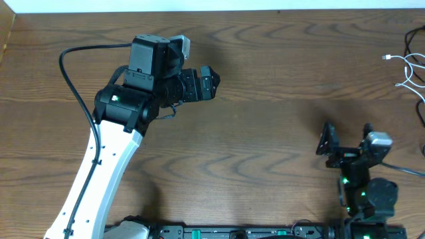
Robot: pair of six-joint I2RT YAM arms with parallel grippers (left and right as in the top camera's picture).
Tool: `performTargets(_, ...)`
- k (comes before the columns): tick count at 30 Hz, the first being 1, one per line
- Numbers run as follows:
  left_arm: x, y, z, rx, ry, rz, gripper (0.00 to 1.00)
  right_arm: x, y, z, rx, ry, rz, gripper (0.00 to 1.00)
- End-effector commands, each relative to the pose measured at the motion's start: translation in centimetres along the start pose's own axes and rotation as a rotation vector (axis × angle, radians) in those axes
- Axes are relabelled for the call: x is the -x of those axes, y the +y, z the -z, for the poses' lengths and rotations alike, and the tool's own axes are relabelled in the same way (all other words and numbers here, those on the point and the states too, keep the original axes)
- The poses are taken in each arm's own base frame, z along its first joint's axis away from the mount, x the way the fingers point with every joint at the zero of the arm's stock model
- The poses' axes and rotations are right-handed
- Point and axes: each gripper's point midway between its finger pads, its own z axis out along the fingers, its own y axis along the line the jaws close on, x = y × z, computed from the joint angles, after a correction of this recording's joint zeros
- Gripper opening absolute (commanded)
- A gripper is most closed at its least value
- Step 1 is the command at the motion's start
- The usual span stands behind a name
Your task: Untangle cables
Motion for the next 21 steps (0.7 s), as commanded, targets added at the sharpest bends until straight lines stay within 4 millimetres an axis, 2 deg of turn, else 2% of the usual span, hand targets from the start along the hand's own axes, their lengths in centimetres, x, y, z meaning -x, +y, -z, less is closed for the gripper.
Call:
performTargets(1, 0.1, 0.2, 0.0, 0.008, -0.001, -0.004, 1.00, -1.6, 0.2, 0.1, 0.022, -0.009, -0.022, 0.99)
performTargets(9, 0.1, 0.2, 0.0, 0.008, -0.001, -0.004, 1.00, -4.9, -0.7, 0.3, -0.005, 0.053, -0.019, 0.99)
performTargets(14, 0.1, 0.2, 0.0, 0.008, -0.001, -0.004, 1.00, -4.0, -0.3, 0.6, 0.014, 0.012, -0.017, 0.99)
performTargets(21, 0.1, 0.2, 0.0, 0.008, -0.001, -0.004, 1.00, -4.0, -0.2, 0.6, 0.019, 0.016, -0.017, 0.99)
